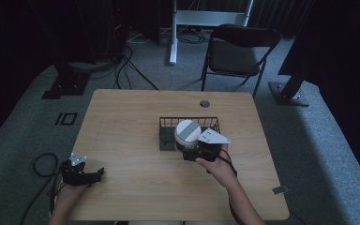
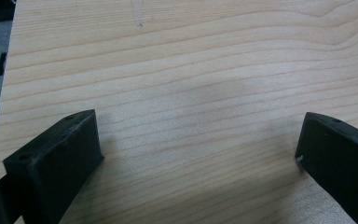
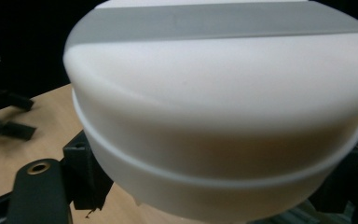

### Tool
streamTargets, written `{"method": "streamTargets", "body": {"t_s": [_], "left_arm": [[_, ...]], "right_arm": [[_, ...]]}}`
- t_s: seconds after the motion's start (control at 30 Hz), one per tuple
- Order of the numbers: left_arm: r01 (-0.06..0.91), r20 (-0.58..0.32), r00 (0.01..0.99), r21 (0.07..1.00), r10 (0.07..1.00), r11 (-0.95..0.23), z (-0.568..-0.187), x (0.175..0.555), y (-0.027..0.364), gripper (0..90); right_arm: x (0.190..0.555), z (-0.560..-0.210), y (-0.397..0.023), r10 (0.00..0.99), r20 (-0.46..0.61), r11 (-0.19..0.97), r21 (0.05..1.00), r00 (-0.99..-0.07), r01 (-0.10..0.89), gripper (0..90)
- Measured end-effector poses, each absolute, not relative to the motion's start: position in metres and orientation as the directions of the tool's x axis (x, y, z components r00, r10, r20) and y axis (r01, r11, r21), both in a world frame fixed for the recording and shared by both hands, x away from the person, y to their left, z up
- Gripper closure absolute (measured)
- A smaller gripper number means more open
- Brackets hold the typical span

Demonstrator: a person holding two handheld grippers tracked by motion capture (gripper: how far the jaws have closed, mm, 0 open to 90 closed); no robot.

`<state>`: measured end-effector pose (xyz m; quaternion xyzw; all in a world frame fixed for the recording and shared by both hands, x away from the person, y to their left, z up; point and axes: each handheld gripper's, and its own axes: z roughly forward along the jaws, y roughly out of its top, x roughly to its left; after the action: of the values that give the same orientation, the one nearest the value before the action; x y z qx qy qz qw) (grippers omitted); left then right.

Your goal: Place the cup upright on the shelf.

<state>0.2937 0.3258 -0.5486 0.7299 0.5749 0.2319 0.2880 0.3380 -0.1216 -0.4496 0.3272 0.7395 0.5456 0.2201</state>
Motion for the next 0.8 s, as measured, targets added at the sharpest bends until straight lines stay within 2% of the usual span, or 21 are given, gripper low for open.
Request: {"method": "streamTargets", "body": {"t_s": [0.8], "left_arm": [[0.705,0.008,0.231,0.687,0.973,-0.173,-0.549,0.294,0.326,0.1]], "right_arm": [[0.371,-0.428,-0.144,0.848,0.022,0.135,0.957,-0.53,0.256,18.3]]}}
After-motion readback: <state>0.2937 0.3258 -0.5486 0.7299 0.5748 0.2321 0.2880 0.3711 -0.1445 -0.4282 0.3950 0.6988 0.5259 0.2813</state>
